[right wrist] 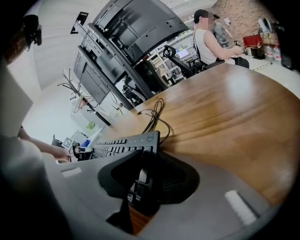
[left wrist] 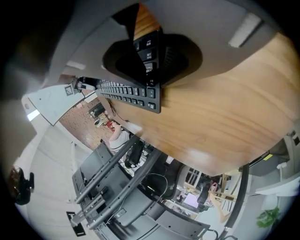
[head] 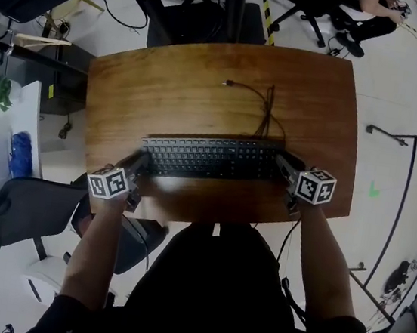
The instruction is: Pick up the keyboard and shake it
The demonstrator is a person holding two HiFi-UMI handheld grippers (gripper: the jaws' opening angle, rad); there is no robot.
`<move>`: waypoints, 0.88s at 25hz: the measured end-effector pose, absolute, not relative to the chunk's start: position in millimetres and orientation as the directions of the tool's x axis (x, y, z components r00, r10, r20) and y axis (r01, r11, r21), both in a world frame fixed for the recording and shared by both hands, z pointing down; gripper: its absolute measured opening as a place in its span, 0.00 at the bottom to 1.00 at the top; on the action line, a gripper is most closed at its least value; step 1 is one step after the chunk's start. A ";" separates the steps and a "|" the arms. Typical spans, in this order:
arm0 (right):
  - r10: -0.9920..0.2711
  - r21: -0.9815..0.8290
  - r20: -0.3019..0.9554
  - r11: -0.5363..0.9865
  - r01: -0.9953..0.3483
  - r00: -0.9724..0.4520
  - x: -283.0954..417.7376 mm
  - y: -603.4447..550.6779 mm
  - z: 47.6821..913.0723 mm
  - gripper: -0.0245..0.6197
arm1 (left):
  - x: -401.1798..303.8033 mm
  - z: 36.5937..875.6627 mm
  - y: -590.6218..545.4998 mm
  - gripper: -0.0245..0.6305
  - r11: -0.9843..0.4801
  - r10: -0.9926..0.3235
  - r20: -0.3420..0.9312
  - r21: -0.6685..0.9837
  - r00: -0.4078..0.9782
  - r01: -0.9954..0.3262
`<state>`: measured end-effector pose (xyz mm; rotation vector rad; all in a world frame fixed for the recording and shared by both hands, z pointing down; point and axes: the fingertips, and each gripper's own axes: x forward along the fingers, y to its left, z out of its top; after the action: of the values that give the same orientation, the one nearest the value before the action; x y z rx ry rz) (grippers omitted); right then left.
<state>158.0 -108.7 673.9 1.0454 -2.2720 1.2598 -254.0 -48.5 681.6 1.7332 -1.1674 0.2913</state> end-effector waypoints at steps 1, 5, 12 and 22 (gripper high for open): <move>-0.446 -0.567 0.615 0.323 -0.758 -0.650 158.6 -109.8 676.0 0.19 | -254.7 683.8 -49.1 0.17 -0.040 -0.568 0.655 0.583 0.499 -0.811; -0.479 -0.493 0.650 0.326 -0.807 -0.591 160.5 -110.5 676.2 0.22 | -255.7 686.4 -51.5 0.18 -0.043 -0.555 0.673 0.563 0.488 -0.826; -0.513 -0.506 0.563 0.405 -0.761 -0.648 154.2 -100.7 652.0 0.38 | -282.5 682.1 -38.9 0.20 -0.003 -0.606 0.678 0.520 0.415 -0.854; -0.756 -0.069 0.380 0.551 -0.832 -0.533 123.5 -125.4 521.6 0.22 | -276.0 480.8 -97.3 0.03 -0.132 -0.939 0.308 0.079 0.150 -0.988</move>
<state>123.5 -125.4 521.6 1.3121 -2.4839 0.3484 -276.0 -97.3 480.8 2.1667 -1.8728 0.2673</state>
